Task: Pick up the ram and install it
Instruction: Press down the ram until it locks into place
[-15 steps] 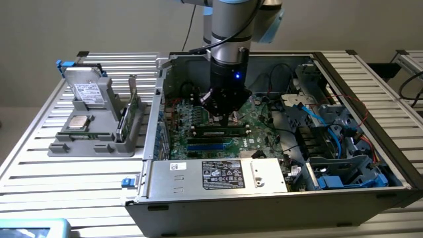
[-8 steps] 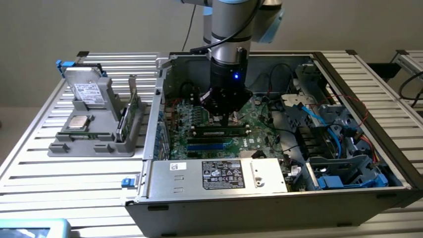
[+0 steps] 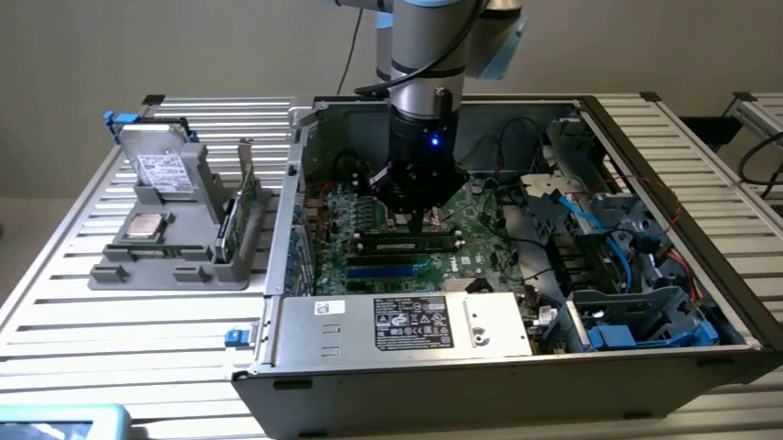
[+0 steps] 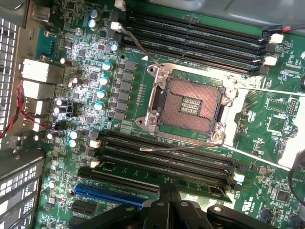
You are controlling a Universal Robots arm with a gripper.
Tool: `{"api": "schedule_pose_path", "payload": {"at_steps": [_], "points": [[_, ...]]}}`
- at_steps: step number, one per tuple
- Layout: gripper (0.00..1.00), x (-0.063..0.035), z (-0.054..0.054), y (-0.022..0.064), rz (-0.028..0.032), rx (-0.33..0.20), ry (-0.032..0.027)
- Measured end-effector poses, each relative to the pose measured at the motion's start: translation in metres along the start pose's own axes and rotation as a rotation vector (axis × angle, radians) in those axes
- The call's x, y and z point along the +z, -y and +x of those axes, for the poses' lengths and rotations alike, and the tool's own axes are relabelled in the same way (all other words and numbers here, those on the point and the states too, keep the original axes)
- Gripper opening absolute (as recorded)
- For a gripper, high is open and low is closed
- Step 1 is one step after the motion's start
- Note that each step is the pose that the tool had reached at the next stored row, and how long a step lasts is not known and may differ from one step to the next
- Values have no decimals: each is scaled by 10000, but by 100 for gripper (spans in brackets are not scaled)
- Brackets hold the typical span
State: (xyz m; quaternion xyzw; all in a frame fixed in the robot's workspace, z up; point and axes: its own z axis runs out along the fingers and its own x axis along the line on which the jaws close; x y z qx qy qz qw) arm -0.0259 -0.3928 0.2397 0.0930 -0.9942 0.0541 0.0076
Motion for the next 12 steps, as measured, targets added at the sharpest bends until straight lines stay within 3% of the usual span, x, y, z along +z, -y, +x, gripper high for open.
{"api": "schedule_pose_path", "payload": {"at_steps": [5, 12], "points": [[11, 0, 0, 0, 10, 502, 7], [11, 0, 0, -1, 11, 537, 13]]}}
